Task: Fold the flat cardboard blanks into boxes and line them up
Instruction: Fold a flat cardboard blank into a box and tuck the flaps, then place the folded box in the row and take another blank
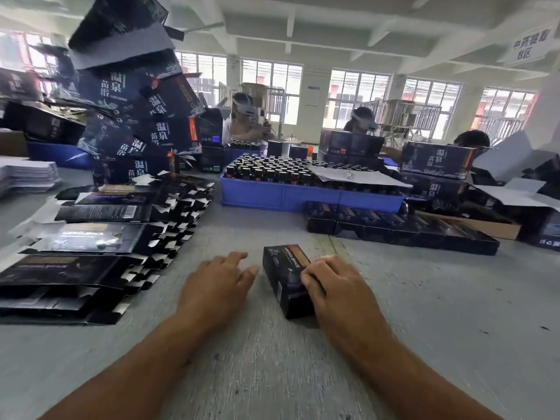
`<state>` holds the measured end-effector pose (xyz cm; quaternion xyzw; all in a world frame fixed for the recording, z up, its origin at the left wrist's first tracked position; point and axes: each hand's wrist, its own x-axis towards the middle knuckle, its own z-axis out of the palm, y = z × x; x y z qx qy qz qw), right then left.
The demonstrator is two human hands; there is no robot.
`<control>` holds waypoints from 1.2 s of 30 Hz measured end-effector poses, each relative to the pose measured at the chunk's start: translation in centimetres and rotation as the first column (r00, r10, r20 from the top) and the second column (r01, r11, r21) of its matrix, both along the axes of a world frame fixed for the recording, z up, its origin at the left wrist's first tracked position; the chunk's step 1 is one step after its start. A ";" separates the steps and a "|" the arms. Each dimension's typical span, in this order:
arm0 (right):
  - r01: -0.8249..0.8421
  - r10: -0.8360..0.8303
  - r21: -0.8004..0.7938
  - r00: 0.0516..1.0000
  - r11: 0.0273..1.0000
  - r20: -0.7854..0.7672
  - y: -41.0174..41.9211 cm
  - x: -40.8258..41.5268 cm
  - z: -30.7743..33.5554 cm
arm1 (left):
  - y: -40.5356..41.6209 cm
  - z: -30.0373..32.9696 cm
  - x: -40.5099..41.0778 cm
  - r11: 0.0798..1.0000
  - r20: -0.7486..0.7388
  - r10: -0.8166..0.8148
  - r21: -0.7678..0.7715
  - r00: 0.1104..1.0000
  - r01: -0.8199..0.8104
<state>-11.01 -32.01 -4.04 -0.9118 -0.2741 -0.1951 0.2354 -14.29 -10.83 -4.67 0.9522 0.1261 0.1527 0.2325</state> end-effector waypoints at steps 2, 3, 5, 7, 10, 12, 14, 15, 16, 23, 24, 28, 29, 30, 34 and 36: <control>-0.007 0.008 0.007 1.000 1.000 -0.015 0.5 0.4 -0.2 | 0.0 -0.1 0.3 0.998 -0.016 0.009 0.065 1.000 -0.008; -0.024 0.025 0.011 0.999 1.000 -0.028 0.7 0.6 -0.2 | 0.0 -0.2 0.3 0.996 -0.020 0.015 0.084 1.000 -0.014; -0.052 0.051 -0.028 0.998 0.998 -0.037 1.4 1.3 -0.4 | 0.0 -0.5 0.5 0.993 -0.031 0.021 0.120 0.999 -0.017; -0.041 0.041 -0.134 0.999 0.990 -0.003 2.2 2.6 -0.6 | -0.1 -0.7 0.6 0.986 -0.042 0.021 0.165 0.999 -0.014; -0.005 0.027 -0.272 0.997 0.962 0.078 3.7 6.2 -1.0 | -0.2 -1.0 0.8 0.974 -0.056 0.016 0.227 0.998 -0.003; 0.034 -0.010 -0.311 0.997 0.950 0.079 4.4 8.8 -0.9 | -0.3 -1.1 0.7 0.969 -0.055 0.011 0.247 0.998 0.003; 0.086 -0.069 -0.344 0.996 0.935 0.061 5.4 11.9 -1.0 | -0.2 -1.2 0.9 0.967 -0.046 0.012 0.253 0.999 0.000; 0.113 -0.100 -0.362 0.993 0.925 0.056 5.9 13.4 -1.0 | -0.1 -1.2 0.9 0.967 -0.041 0.015 0.254 0.999 -0.004; 0.141 -0.131 -0.380 0.990 0.914 0.052 6.4 14.8 -1.0 | -0.1 -1.2 1.0 0.968 -0.037 0.018 0.252 0.999 -0.008; 0.228 -0.275 -0.411 0.960 0.883 -0.059 9.4 21.8 -0.2 | 0.0 -1.4 1.5 0.973 -0.053 0.044 0.229 0.998 -0.030; 0.240 -0.290 -0.401 0.955 0.884 -0.068 9.7 22.2 -0.3 | 0.0 -1.3 1.6 0.973 -0.062 0.044 0.231 0.997 -0.029; 0.247 -0.291 -0.380 0.955 0.891 -0.061 10.2 22.3 -0.5 | 0.0 -1.1 1.6 0.975 -0.101 0.032 0.224 0.994 -0.008; 0.242 -0.276 -0.378 0.960 0.894 -0.040 10.0 21.9 -0.5 | -0.1 -1.0 1.5 0.976 -0.110 0.026 0.217 0.994 -0.001; 0.233 -0.258 -0.381 0.966 0.895 -0.016 9.8 21.4 -0.5 | -0.1 -1.0 1.5 0.977 -0.114 0.022 0.213 0.993 0.003; 0.182 -0.173 -0.402 0.983 0.897 0.058 9.0 17.4 0.0 | -0.3 -0.8 1.2 0.978 -0.101 0.007 0.207 0.995 0.015; 0.120 -0.102 -0.389 0.992 0.913 0.067 8.4 14.2 -0.1 | -0.4 -0.8 1.0 0.982 -0.084 0.001 0.188 0.996 0.015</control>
